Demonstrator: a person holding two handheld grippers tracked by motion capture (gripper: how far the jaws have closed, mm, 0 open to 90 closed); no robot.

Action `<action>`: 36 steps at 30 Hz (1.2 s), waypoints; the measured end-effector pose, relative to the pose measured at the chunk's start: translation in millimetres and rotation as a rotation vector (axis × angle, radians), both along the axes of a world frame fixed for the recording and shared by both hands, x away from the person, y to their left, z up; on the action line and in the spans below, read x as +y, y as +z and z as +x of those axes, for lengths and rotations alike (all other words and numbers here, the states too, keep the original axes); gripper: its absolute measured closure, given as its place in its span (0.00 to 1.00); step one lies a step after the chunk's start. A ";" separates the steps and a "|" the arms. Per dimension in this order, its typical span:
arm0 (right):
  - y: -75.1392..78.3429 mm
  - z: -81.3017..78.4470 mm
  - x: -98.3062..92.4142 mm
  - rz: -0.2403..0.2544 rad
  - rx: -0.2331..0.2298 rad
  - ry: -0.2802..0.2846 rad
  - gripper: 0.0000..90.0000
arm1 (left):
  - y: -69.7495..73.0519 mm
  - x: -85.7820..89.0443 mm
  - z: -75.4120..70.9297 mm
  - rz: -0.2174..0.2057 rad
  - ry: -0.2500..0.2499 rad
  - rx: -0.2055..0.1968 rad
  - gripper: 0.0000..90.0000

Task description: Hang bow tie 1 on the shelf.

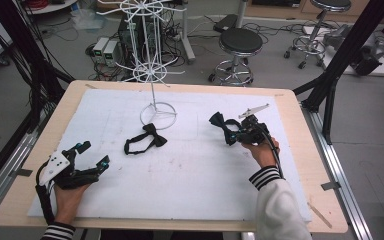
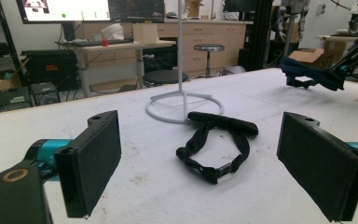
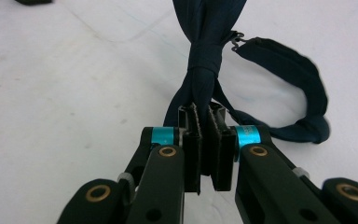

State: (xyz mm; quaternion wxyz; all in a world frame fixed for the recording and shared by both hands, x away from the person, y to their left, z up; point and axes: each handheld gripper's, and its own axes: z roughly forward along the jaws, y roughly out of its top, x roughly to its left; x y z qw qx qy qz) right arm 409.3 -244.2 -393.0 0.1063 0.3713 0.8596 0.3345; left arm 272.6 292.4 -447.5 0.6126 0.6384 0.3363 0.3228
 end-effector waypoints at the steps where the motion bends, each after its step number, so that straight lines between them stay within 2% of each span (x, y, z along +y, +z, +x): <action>1: 1.5 -1.3 1.5 0.006 -0.008 0.011 0.96 | 1.3 -0.6 0.2 -0.001 -0.004 0.006 0.15; 4: 3.8 -3.3 3.6 0.018 -0.019 0.033 0.96 | 5.2 -2.2 1.6 0.013 -0.026 0.015 0.15; 9: 10.5 -9.9 8.6 0.042 -0.058 0.103 0.95 | 13.1 -6.8 3.6 0.017 -0.068 0.031 0.15; 13: 13.9 -13.3 8.7 0.056 -0.073 0.126 0.95 | 22.7 -11.3 7.0 0.038 -0.107 0.044 0.15; 17: 18.4 -17.8 7.8 0.074 -0.084 0.156 0.95 | 33.9 -15.9 11.5 0.039 -0.156 0.056 0.15; 20: 21.2 -20.9 7.3 0.095 -0.097 0.187 0.95 | 42.3 -20.1 16.3 0.055 -0.195 0.077 0.15; 22: 23.6 -23.3 7.4 0.125 -0.109 0.215 0.95 | 48.0 -23.2 19.1 0.064 -0.220 0.088 0.15; 30: 28.4 -29.1 14.2 0.141 -0.147 0.298 0.95 | 65.6 -33.4 32.1 0.073 -0.302 0.113 0.15; 36: 31.0 -32.6 16.3 0.159 -0.159 0.349 0.95 | 76.0 -43.3 41.4 0.106 -0.354 0.127 0.14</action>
